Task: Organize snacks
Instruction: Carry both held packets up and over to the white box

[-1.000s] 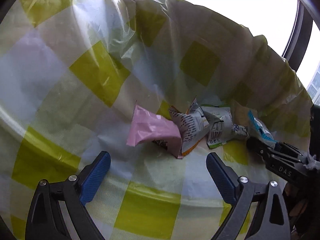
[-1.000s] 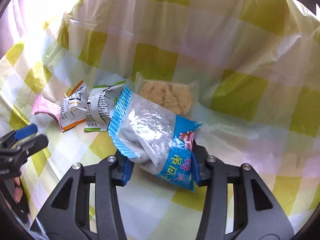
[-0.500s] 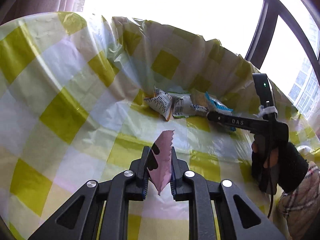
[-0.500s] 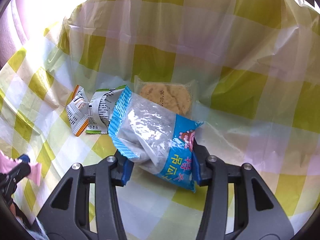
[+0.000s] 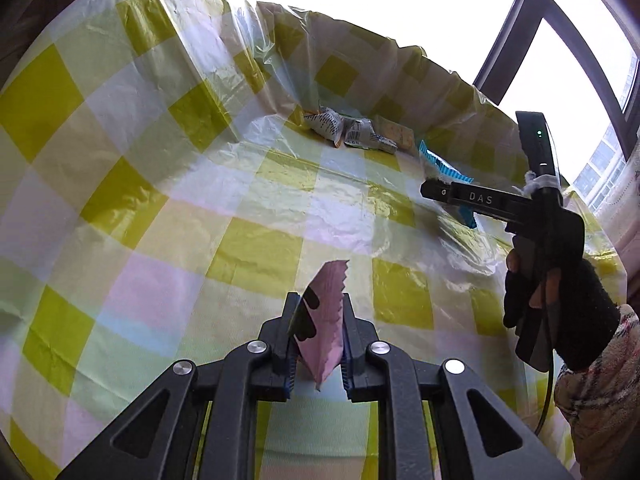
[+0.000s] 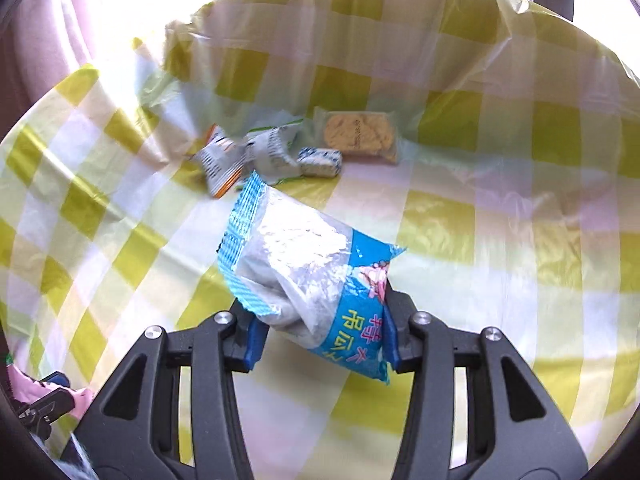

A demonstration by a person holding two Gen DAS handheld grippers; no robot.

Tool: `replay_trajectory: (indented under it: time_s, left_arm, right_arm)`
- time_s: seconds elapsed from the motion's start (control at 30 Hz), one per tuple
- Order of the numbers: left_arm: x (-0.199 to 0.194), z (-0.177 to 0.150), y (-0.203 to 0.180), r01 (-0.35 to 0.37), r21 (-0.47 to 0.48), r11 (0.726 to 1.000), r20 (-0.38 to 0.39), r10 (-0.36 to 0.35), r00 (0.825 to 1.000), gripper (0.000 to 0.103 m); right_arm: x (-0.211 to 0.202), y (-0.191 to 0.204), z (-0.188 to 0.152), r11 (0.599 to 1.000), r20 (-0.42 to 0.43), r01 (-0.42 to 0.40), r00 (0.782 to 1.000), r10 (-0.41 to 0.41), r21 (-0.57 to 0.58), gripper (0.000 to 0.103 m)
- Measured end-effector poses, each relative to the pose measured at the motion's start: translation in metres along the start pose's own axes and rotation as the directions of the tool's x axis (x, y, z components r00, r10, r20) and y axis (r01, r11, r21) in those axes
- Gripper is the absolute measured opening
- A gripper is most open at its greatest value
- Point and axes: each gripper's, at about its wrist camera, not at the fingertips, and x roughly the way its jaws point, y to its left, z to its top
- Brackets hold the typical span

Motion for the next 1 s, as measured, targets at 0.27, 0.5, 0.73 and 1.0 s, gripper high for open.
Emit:
replay_trajectory:
  time_s: [0.27,0.5,0.73,1.0]
  left_arm:
    - [-0.033,-0.037,0.001,0.022,0.016,1.000,-0.011,-0.022,1.000,0.018]
    - [-0.056,-0.062,-0.002,0.037,0.034,0.999,-0.016,-0.037,0.999,0.018]
    - [-0.069,-0.087,-0.009,0.063,0.060,0.996,-0.025,-0.061,0.998,0.018]
    - [-0.080,-0.105,-0.020,0.098,0.102,0.990,-0.028,-0.096,0.995,0.018]
  right_arm:
    - [-0.057,0.057,-0.081,0.998,-0.043,-0.041,0.998,0.039,-0.039,0.050]
    - [-0.091,0.081,-0.126,0.996,-0.048,-0.038,0.998,0.034,-0.080,0.050]
    - [-0.127,0.086,-0.158,0.998,-0.027,-0.028,0.999,0.026,-0.061,0.050]
    - [-0.163,0.079,-0.194,1.000,-0.006,0.001,1.000,-0.001,-0.001,0.050]
